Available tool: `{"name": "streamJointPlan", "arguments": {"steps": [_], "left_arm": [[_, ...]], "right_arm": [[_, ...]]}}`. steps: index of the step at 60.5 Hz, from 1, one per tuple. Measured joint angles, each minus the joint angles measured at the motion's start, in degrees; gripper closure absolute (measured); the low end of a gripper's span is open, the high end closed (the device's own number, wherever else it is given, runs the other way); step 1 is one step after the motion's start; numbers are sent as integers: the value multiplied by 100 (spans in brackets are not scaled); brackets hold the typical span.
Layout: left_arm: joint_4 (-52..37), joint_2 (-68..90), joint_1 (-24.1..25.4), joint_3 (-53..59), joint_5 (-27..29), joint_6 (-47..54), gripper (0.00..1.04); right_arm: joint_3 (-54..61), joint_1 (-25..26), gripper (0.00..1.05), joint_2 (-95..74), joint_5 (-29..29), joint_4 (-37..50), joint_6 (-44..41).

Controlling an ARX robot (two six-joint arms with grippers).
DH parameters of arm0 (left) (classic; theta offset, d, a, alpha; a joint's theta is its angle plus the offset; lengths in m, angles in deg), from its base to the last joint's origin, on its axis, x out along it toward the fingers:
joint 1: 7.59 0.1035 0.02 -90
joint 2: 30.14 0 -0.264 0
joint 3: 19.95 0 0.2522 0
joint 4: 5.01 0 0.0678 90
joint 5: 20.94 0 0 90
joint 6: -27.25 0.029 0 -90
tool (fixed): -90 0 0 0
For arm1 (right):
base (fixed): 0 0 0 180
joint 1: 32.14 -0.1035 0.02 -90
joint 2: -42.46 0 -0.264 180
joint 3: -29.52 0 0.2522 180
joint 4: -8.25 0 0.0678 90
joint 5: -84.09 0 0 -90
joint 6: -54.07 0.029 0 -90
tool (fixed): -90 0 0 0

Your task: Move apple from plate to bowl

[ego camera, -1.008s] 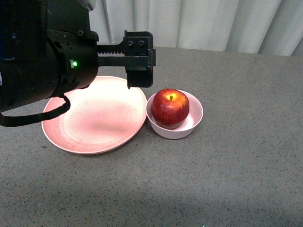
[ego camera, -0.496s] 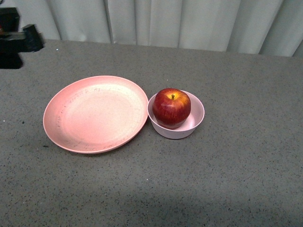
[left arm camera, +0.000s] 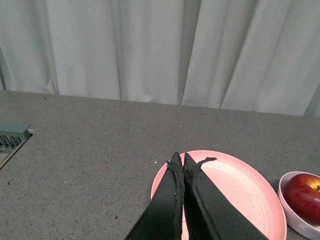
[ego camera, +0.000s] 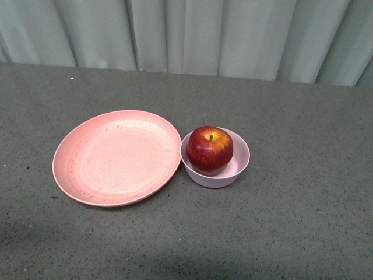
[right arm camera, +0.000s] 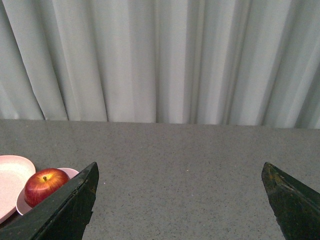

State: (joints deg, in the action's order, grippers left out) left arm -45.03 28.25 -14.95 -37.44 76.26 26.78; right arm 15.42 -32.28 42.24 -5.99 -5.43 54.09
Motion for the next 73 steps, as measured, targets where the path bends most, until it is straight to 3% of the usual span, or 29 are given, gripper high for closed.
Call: {"name": "streamJointPlan", "arguments": {"steps": [11,15,20,37,73], "left_arm": [[675,-868,190,177,-195,2,101],[944,-1193,494,229,-614,7,101],[1368,-1674,710,258,-671,4,101],[2741,-3193,719,264,-708,7,101],[4105,-4590,721,267,-708,7,101]], "right_arm": [[0,0,9,0,0,0,-2],[0,0,9,0,0,0,0],[0,0,9,0,0,0,0],[0,0,9,0,0,0,0],[0,0,9,0,0,0,-2]]}}
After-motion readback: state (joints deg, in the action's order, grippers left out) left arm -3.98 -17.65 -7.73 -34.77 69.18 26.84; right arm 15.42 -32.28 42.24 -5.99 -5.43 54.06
